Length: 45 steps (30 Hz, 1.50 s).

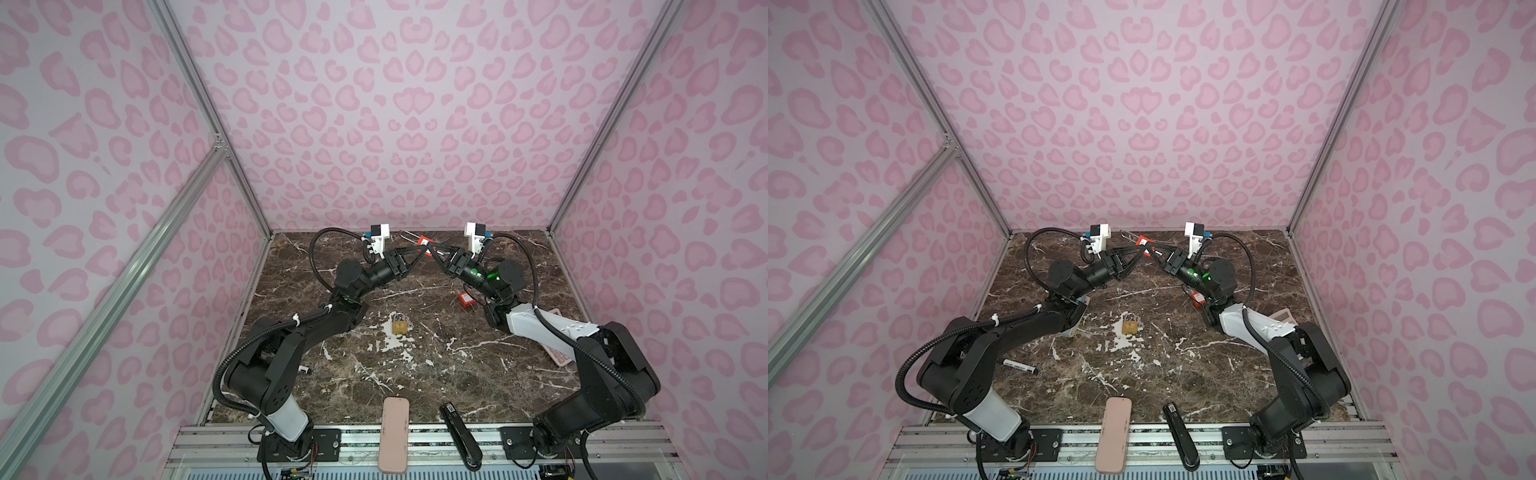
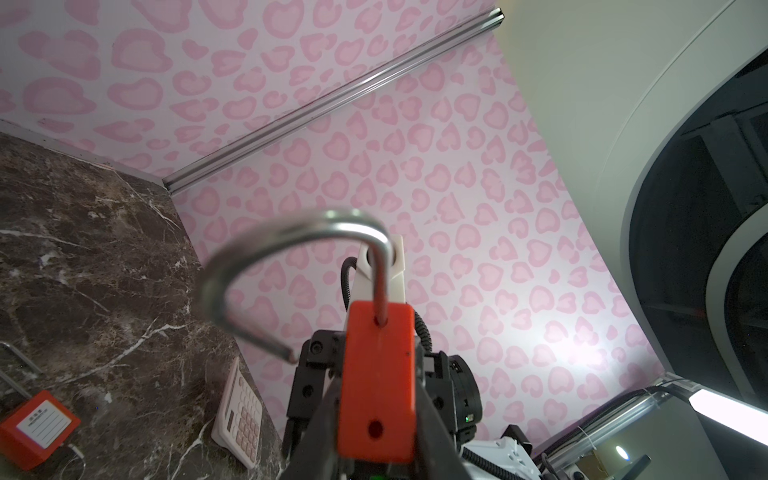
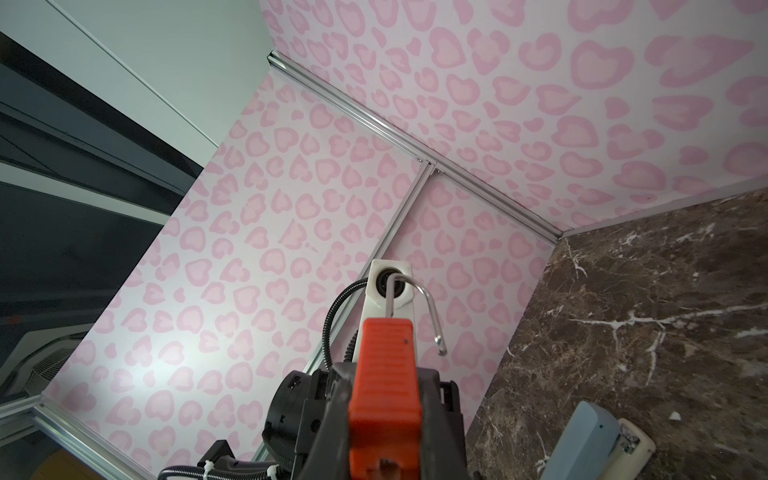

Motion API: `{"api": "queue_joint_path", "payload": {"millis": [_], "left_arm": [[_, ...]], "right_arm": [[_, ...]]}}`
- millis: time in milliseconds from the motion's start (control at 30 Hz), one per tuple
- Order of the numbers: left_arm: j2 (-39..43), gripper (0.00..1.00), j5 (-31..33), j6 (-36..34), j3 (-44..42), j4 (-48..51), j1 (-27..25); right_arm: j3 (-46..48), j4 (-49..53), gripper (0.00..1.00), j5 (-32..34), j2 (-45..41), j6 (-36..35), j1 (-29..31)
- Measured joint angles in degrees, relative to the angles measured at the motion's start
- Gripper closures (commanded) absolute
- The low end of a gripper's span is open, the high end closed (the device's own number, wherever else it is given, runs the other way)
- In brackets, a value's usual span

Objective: Lock with the key

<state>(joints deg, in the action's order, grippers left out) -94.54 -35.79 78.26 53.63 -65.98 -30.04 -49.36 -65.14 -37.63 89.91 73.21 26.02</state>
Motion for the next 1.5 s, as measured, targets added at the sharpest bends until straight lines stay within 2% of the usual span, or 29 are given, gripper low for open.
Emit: {"api": "queue_joint_path", "payload": {"millis": [133,300,633,967,1067,1233,1367,1500], "left_arm": [[0.3,0.42,-0.1,0.0,0.0,0.3,0.0],[2.6,0.38,-1.2,-1.5,-0.6,1.9,0.7],[7.6,0.35,-1.7,-1.7,-3.3,3.3,7.1],[7.9,0.35,-1.7,-0.7,-3.1,3.3,7.8],[7.9,0.44,-1.4,0.1,-3.1,2.8,7.8],[8.4,0.68,-1.3,0.7,-3.1,2.7,7.8],[9.0,0.84,-0.9,0.8,-3.2,2.8,7.8],[9.0,0.93,-0.6,0.7,-3.5,3.1,7.8]], "right_arm": [[0.5,0.3,0.94,-0.5,-0.3,-0.2,-0.6],[0.9,0.3,0.95,-0.6,-1.5,0.1,-3.1],[2.0,0.8,0.96,-2.8,-3.7,1.4,-3.8],[0.6,6.6,0.96,-5.8,-6.7,-1.6,0.0],[0.6,8.1,0.96,-6.0,-6.6,-2.1,0.4],[0.4,8.5,0.96,-5.9,-6.1,-2.5,0.5],[-0.2,8.3,0.97,-6.0,-5.4,-2.4,0.5],[-0.3,7.5,0.97,-6.1,-5.1,-2.2,0.5]]}}
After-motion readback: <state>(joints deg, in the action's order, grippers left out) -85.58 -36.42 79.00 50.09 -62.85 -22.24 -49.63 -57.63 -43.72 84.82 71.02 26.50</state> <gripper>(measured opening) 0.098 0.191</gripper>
